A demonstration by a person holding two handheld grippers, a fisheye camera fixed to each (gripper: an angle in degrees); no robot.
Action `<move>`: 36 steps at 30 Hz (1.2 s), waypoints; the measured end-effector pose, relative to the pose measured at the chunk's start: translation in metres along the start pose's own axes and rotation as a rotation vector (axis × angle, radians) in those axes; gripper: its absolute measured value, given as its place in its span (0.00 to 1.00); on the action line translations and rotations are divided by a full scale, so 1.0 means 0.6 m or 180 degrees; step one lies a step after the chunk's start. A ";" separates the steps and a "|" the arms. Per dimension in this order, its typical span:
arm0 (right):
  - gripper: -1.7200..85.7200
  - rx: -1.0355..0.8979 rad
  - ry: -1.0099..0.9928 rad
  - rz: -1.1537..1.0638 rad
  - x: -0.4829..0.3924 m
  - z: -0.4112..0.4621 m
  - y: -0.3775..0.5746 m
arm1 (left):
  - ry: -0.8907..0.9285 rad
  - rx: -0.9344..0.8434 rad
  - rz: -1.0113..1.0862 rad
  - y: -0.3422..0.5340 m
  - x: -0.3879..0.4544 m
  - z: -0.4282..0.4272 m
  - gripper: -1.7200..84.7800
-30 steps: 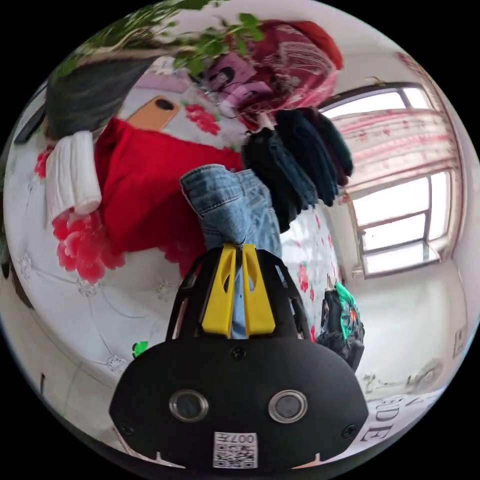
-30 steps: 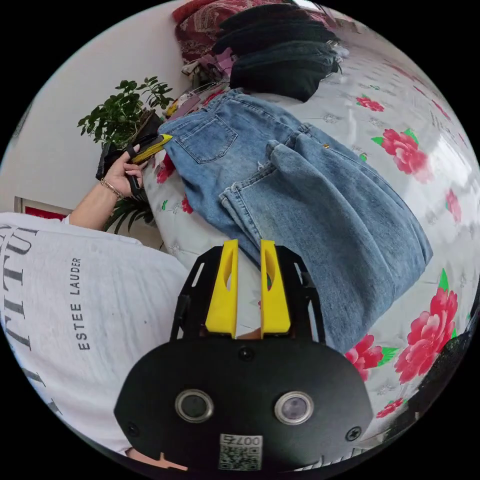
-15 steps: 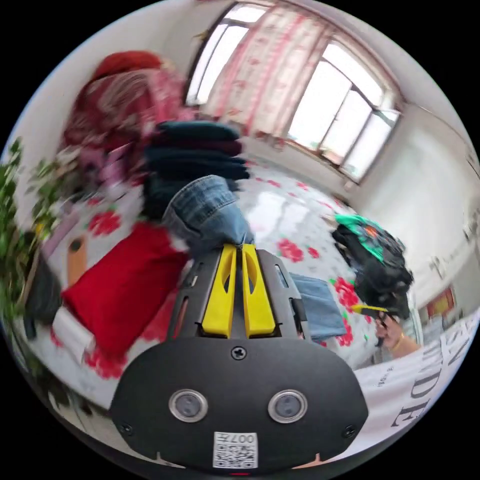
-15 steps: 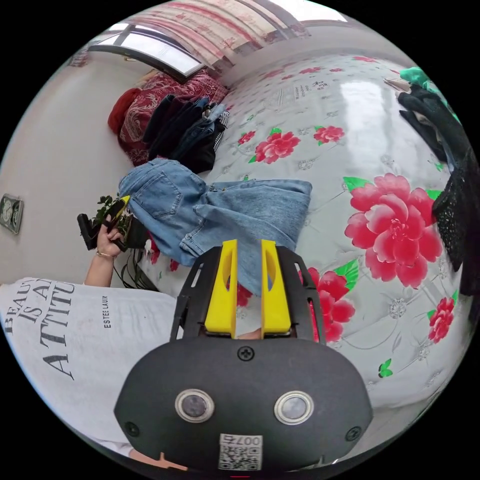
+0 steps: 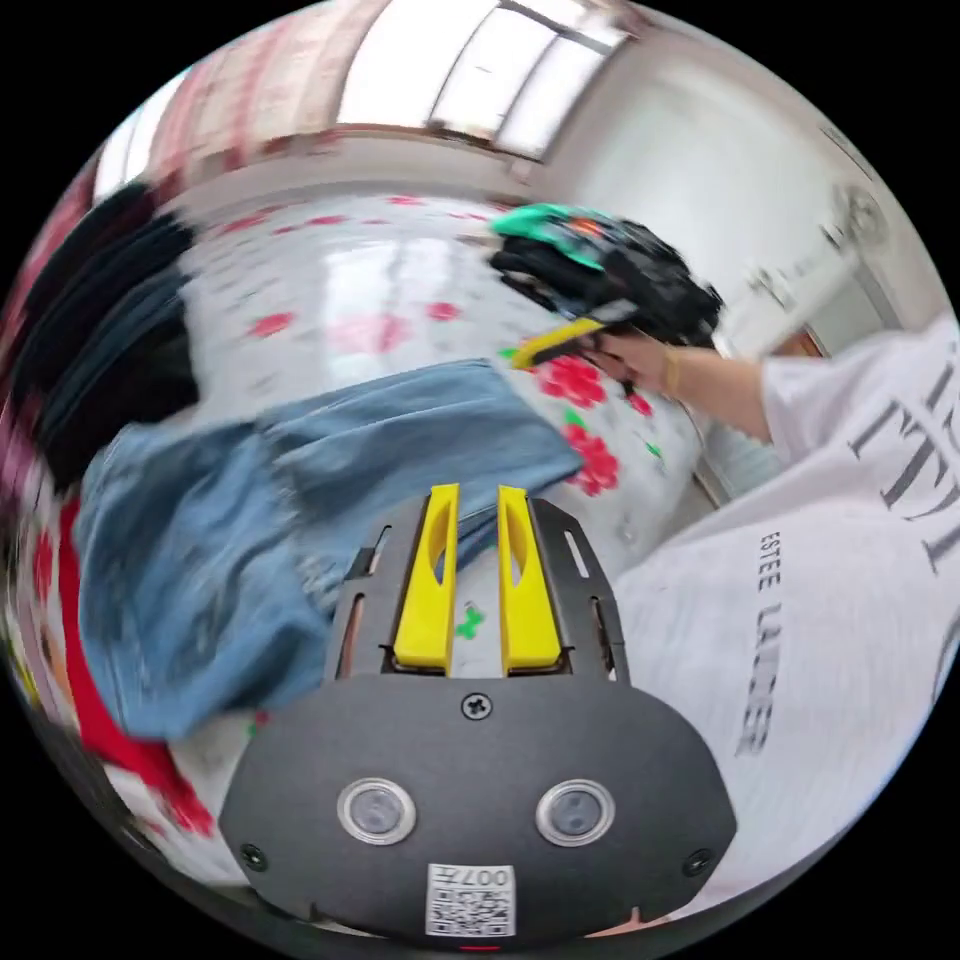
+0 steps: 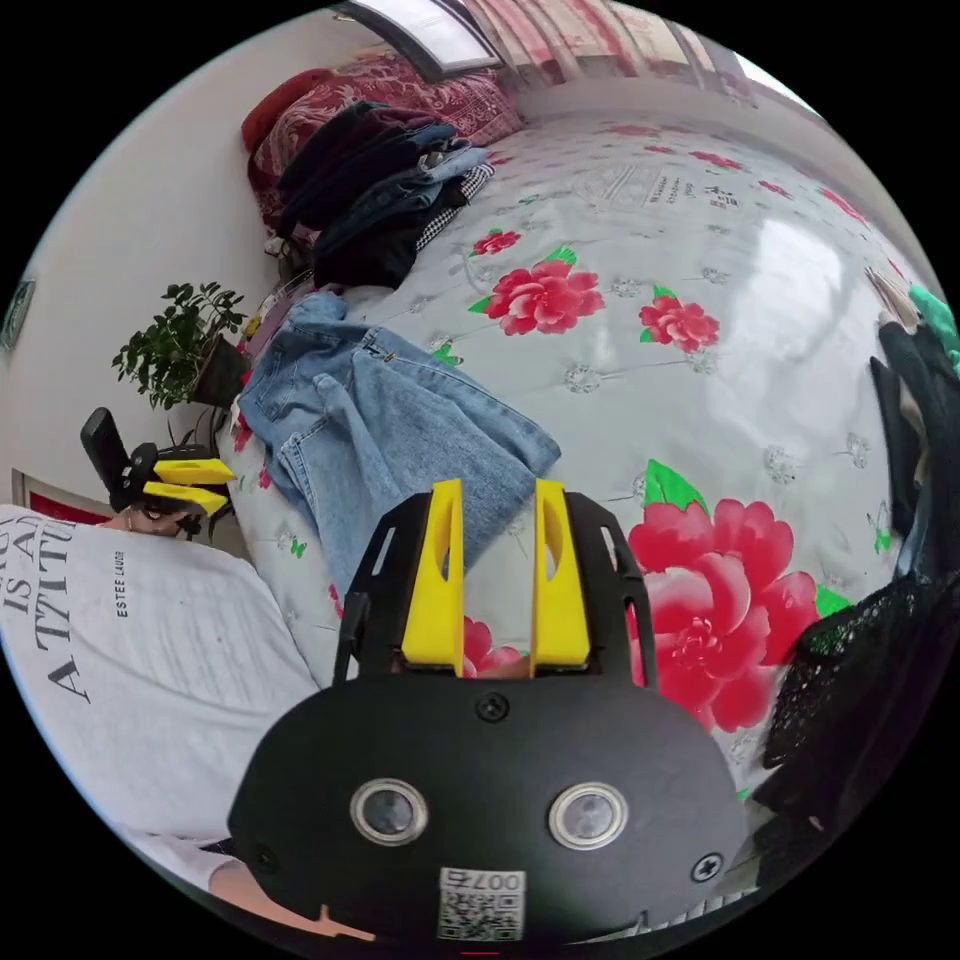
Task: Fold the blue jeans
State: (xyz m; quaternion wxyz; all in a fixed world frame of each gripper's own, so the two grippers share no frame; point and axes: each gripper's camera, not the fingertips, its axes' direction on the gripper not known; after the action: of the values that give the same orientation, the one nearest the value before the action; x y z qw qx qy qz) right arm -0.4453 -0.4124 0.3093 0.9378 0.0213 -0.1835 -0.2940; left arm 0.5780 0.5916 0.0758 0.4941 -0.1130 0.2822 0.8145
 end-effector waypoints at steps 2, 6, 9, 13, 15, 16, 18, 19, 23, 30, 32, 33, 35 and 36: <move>0.09 -0.0201 -0.0062 -0.0204 0.010 0.015 -0.030 | 0.0193 -0.0198 0.0545 -0.057 0.064 0.052 0.12; 0.07 -0.0537 -0.0108 -0.0425 0.019 0.040 -0.057 | 0.0095 -0.0890 0.1355 -0.132 0.155 0.177 0.11; 0.05 -0.0607 -0.0120 -0.0640 0.027 0.012 -0.073 | -0.0391 -0.1407 0.1465 -0.148 0.170 0.255 0.05; 0.02 -0.0535 0.0024 -0.1040 0.046 -0.068 -0.100 | -0.0305 -0.1145 0.1503 -0.161 0.170 0.229 0.02; 0.02 -0.0568 0.0030 -0.1024 0.075 -0.075 -0.110 | -0.0295 -0.1005 0.1408 -0.179 0.172 0.203 0.02; 0.02 -0.0576 -0.0103 -0.0908 0.102 -0.074 -0.116 | -0.0286 -0.0963 0.1395 -0.184 0.174 0.196 0.02; 0.02 -0.0390 0.0246 -0.0551 0.142 -0.080 -0.118 | -0.0271 -0.0960 0.1280 -0.210 0.178 0.174 0.02; 0.02 -0.0103 0.0391 -0.0353 0.166 -0.102 -0.114 | -0.0264 -0.1006 0.1233 -0.216 0.179 0.170 0.02; 0.04 0.0034 -0.0866 -0.0506 0.203 -0.136 -0.100 | -0.0417 -0.0873 0.1059 -0.235 0.190 0.129 0.04; 0.04 -0.0537 -0.0619 -0.0992 0.150 -0.047 -0.101 | -0.0518 -0.0869 0.1703 -0.283 0.254 0.137 0.06; 0.03 -0.0553 -0.0492 -0.1060 0.151 -0.052 -0.116 | -0.0482 -0.1170 0.1828 -0.293 0.262 0.179 0.05; 0.03 -0.0531 -0.0531 -0.1058 0.153 -0.060 -0.121 | -0.0519 -0.1357 0.1851 -0.292 0.261 0.208 0.03; 0.03 -0.0409 -0.0585 -0.1104 0.157 -0.099 -0.134 | -0.0560 -0.1422 0.1995 -0.296 0.266 0.215 0.02; 0.03 -0.0358 -0.0550 -0.1105 0.158 -0.109 -0.136 | -0.0465 -0.1376 0.2054 -0.304 0.269 0.199 0.01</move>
State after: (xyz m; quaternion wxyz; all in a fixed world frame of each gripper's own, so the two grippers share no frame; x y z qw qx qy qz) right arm -0.3944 -0.5373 0.2675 0.8535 -0.0252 -0.2401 -0.4617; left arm 0.6692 0.8438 0.0352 0.1963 -0.0616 0.0893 0.9745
